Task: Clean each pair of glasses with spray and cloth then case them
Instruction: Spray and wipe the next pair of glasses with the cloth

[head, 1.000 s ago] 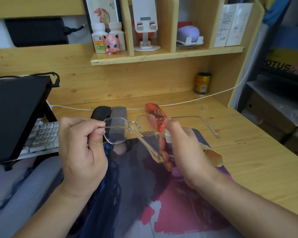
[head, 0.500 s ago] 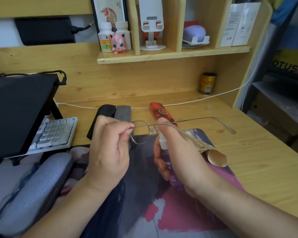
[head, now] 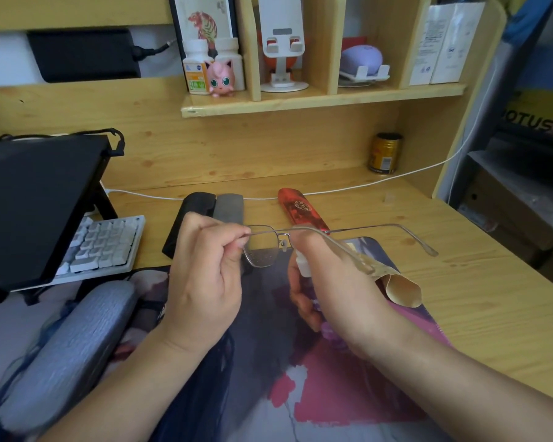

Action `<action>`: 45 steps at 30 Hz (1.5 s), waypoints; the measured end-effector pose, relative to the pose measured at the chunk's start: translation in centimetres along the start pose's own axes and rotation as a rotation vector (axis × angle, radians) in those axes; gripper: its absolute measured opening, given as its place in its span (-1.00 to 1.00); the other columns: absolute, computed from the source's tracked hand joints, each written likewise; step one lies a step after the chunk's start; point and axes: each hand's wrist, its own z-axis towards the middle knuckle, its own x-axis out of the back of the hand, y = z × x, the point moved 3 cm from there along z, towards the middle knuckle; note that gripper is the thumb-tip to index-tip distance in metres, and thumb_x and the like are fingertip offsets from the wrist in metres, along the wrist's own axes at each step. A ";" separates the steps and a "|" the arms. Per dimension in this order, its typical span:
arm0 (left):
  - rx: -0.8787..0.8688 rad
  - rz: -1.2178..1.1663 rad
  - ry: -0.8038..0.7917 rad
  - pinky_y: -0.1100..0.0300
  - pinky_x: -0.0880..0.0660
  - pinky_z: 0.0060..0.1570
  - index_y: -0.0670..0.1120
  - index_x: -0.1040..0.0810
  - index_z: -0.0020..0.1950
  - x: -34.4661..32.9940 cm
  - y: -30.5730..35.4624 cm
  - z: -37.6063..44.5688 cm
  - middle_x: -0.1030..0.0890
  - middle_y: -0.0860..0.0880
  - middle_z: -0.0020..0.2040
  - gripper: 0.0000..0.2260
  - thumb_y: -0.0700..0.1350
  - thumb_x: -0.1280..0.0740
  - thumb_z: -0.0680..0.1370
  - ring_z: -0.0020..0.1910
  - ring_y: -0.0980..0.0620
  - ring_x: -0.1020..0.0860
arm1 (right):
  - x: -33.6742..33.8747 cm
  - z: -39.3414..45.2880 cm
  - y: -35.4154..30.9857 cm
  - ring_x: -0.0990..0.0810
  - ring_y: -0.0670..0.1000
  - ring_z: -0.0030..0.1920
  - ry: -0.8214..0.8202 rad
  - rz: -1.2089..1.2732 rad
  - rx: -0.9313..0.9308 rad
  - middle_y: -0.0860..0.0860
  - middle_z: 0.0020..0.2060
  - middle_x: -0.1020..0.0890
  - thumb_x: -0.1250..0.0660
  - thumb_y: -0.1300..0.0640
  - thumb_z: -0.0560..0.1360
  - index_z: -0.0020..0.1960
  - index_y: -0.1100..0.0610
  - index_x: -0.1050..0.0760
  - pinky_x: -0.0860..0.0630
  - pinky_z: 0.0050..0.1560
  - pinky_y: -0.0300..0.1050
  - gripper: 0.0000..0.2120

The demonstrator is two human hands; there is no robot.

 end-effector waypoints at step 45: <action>1.749 -1.164 0.104 0.36 -0.54 -0.43 -0.26 -0.61 -0.04 0.2 -0.3 0.3 -0.60 -0.10 -0.28 -0.95 -0.34 -0.38 0.51 -0.41 0.11 -0.59 | -1.3 2.0 1.4 -0.42 0.23 -0.37 0.190 -0.274 0.361 0.22 -0.47 -0.41 0.05 -0.33 0.51 -0.32 0.29 -0.32 -0.47 -0.29 0.20 -0.32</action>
